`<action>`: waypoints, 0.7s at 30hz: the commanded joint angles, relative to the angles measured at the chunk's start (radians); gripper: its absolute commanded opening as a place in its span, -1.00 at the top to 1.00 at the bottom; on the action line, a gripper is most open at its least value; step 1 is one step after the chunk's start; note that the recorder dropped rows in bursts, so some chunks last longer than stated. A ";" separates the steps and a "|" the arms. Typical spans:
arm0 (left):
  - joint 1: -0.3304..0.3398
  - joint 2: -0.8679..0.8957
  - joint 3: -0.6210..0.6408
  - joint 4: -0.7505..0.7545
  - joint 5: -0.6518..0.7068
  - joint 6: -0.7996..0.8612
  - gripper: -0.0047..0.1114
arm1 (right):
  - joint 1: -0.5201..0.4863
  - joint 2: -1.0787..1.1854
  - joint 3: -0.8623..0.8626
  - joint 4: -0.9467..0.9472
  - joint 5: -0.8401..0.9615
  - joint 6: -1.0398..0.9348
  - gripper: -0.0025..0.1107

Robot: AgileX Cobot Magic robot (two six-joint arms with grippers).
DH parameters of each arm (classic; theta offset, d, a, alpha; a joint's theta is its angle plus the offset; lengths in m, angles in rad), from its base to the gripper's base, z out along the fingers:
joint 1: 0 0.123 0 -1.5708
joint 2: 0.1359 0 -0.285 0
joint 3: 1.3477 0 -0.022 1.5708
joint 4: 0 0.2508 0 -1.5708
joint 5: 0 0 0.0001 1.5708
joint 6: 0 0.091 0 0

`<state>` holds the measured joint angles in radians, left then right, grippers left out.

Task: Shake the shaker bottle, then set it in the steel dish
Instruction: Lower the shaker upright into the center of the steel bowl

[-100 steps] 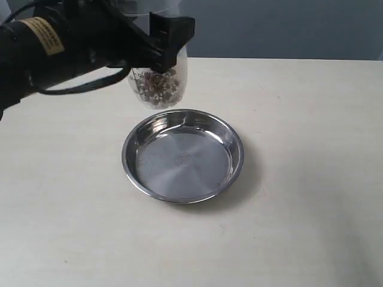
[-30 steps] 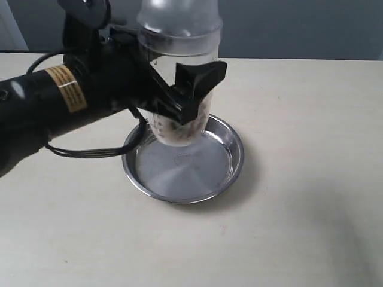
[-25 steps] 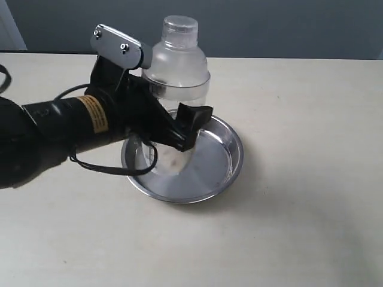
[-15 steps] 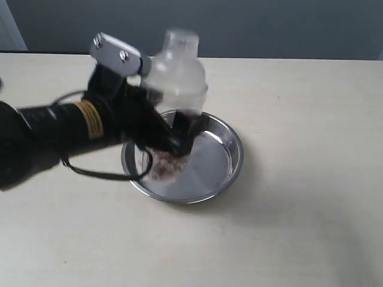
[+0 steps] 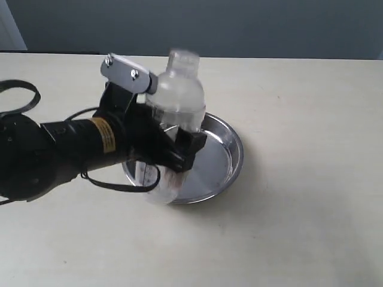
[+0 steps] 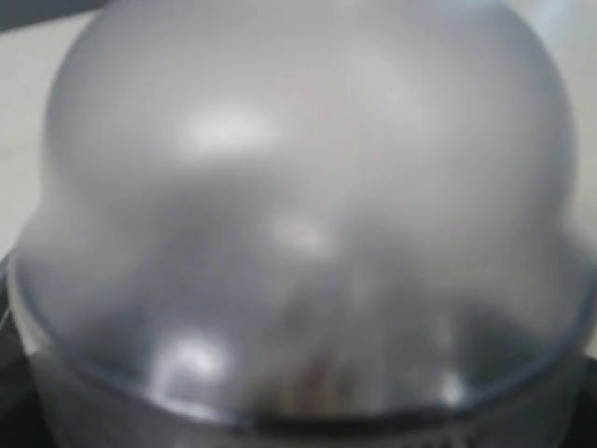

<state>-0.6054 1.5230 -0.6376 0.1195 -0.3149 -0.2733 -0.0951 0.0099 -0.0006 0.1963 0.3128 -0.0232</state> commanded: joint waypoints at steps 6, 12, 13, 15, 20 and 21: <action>-0.003 -0.057 -0.009 -0.003 -0.251 -0.012 0.92 | -0.004 -0.005 0.001 -0.003 -0.008 -0.001 0.97; -0.003 -0.057 -0.009 0.036 -0.318 0.023 0.92 | -0.004 -0.005 0.001 -0.003 -0.008 -0.001 0.97; -0.003 -0.057 -0.009 0.041 -0.312 0.046 0.92 | -0.004 -0.005 0.001 -0.003 -0.008 -0.001 0.97; -0.003 -0.048 -0.009 0.041 -0.312 0.054 0.92 | -0.004 -0.005 0.001 -0.003 -0.008 -0.001 0.97; -0.003 0.035 0.021 0.034 -0.470 0.072 0.92 | -0.004 -0.005 0.001 -0.003 -0.008 -0.001 0.97; -0.003 0.061 0.036 0.019 -0.545 0.076 0.92 | -0.004 -0.005 0.001 -0.003 -0.008 -0.001 0.97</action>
<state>-0.6074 1.5354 -0.6271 0.1631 -0.6831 -0.2080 -0.0951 0.0099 -0.0006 0.1963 0.3128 -0.0232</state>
